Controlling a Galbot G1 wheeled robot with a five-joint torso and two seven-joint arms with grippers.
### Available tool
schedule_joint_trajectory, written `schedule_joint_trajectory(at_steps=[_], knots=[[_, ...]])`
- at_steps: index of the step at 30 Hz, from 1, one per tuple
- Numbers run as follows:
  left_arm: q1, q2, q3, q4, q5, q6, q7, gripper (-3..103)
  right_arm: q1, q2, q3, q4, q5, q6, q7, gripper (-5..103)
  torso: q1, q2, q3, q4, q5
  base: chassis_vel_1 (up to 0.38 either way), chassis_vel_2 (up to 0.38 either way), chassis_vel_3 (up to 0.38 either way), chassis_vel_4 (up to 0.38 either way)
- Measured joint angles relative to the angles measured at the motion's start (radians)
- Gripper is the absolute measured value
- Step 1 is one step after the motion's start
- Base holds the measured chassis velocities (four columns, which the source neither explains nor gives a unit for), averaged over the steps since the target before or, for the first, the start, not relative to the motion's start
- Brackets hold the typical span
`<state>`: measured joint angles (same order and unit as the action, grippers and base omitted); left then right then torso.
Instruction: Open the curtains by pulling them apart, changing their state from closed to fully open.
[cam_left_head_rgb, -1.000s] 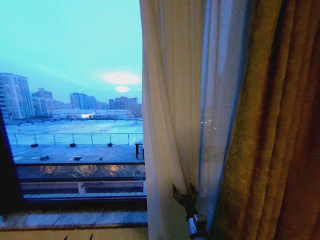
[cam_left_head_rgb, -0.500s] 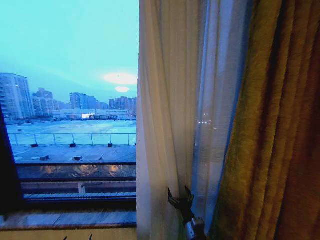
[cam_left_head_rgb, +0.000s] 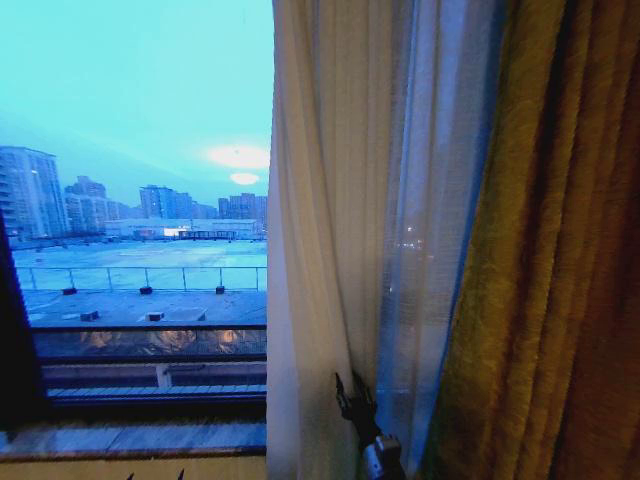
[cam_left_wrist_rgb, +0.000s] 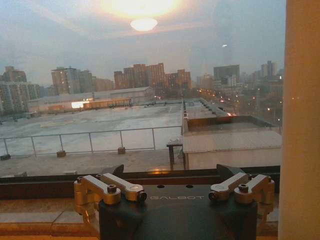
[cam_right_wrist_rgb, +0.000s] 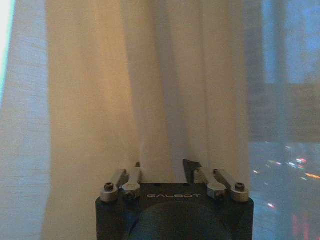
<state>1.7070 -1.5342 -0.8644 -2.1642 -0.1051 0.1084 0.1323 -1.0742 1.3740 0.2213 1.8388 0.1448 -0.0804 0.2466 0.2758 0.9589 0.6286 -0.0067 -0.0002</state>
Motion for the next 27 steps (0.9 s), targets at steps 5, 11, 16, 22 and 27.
schedule_joint_trajectory(at_steps=[5,11,16,22,27], knots=[[0.004,-0.002,0.003,-0.006,0.001,0.000,0.000,100,0.031,0.000,0.043,-0.056,0.019,0.000,0.018,19,0.000,0.000,0.000,0.0000,0.0000,0.000,0.000,0.000,0.000],[0.012,0.000,0.003,-0.012,0.002,-0.001,0.000,100,0.072,0.000,0.139,-0.155,0.032,0.019,0.024,2,0.000,0.000,0.000,0.0000,0.0000,0.000,0.000,0.000,0.000],[0.018,0.001,0.003,-0.015,0.003,-0.002,0.001,100,0.111,0.000,0.220,-0.225,0.055,0.039,0.027,0,0.000,0.000,0.000,0.0000,0.0001,0.000,0.000,0.000,0.000],[0.028,0.006,0.003,-0.026,0.003,-0.002,0.001,100,0.194,0.000,0.301,-0.341,0.073,0.067,0.053,0,0.000,0.000,0.000,0.0000,0.0000,0.000,0.000,0.000,0.000],[0.030,0.005,0.001,-0.027,0.002,-0.004,0.002,100,0.216,0.000,0.315,-0.394,0.058,0.081,0.066,0,0.000,0.000,0.000,0.0001,0.0000,0.000,0.000,0.000,0.000]])
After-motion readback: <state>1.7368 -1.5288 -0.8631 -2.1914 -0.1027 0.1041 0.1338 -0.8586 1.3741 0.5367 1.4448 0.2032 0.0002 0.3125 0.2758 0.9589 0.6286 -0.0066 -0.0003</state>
